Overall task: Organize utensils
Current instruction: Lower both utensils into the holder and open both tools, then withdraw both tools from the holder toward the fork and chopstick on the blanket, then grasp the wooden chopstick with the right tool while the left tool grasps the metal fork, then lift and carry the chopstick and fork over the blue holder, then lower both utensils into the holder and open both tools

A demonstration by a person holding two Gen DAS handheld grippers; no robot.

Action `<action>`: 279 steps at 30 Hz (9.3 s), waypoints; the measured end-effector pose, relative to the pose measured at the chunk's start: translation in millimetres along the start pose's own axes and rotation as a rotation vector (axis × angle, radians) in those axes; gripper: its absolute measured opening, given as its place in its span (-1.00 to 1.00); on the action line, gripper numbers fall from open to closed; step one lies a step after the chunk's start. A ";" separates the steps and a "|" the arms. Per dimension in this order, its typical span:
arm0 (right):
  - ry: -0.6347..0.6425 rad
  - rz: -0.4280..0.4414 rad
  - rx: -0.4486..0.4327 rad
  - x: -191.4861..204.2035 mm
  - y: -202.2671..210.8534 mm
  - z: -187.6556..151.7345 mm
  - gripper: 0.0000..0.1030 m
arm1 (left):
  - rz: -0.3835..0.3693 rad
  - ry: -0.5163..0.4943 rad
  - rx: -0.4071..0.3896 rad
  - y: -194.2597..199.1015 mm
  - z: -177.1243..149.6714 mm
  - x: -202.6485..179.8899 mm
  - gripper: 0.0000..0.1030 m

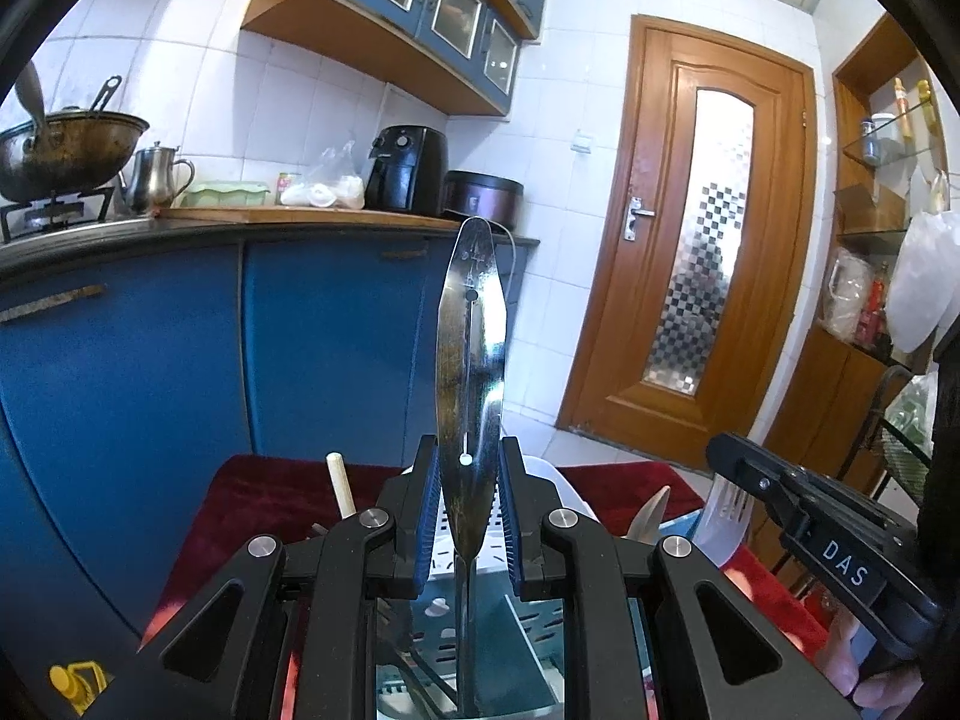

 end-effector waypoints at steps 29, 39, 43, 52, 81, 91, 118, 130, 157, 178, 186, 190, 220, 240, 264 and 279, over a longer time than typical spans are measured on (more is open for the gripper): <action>-0.062 0.070 0.047 10.5 60.5 -9.6 -0.32 | 0.005 -0.039 0.042 66.1 -6.5 -15.2 -0.34; -0.038 0.090 0.143 29.7 85.8 -38.4 -0.31 | 0.041 -0.021 0.123 102.9 -33.2 -5.0 -0.34; -0.016 0.082 0.203 36.4 92.4 -55.7 -0.31 | 0.060 -0.005 0.178 109.6 -50.8 -0.3 -0.34; 0.007 0.085 0.329 45.9 105.4 -98.3 -0.31 | 0.088 -0.004 0.305 112.2 -88.6 5.2 -0.34; -0.082 0.092 0.564 42.2 93.8 -166.0 -0.31 | -0.012 0.146 0.711 72.7 -192.2 27.9 -0.35; -0.098 0.112 0.582 35.9 88.2 -173.8 -0.30 | -0.085 0.293 0.757 61.4 -203.8 32.8 -0.82; -0.086 0.284 0.573 25.4 76.8 -177.2 -0.21 | 0.122 0.211 0.529 79.4 -183.8 32.3 -0.98; -0.064 0.194 0.616 70.1 70.9 -179.4 -0.42 | 0.100 0.119 0.462 91.7 -166.1 57.7 -0.97; -0.074 0.137 0.664 91.2 71.0 -171.6 -0.88 | -0.067 0.114 0.399 101.8 -157.1 52.3 -0.97; -0.041 0.098 0.508 84.0 101.2 -137.7 -0.88 | -0.030 0.113 0.301 137.2 -132.4 40.8 -0.97; -0.034 0.101 0.458 79.5 108.5 -122.8 -0.88 | -0.027 0.099 0.267 144.6 -121.2 32.1 -0.98; -0.019 0.098 0.421 78.2 111.2 -111.9 -0.88 | -0.028 0.093 0.250 146.3 -114.6 28.2 -0.97; -0.021 0.062 0.149 24.4 84.6 -11.0 -0.88 | -0.025 0.009 0.026 111.4 5.7 -18.8 -0.97; -0.121 0.059 -0.109 -11.3 14.7 34.8 -0.88 | 0.050 -0.054 -0.031 43.6 36.2 -17.7 -0.98; 0.081 -0.047 -0.093 -1.2 -14.6 -6.7 -0.62 | 0.053 -0.049 0.078 1.5 -15.4 -5.5 -0.97; 0.069 -0.006 -0.062 5.0 -5.1 0.4 -0.22 | 0.059 -0.030 0.083 8.6 -16.0 -6.0 -0.79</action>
Point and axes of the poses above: each gripper's, at about its wrist camera, not at the fingertips, and y roughly against the way its jaws point, x to its left, z to its top, the point moved 5 cm from there along -y, roughly the way its jaws point, and after that the axes turned 12 degrees about y, right-handed, at the moved point
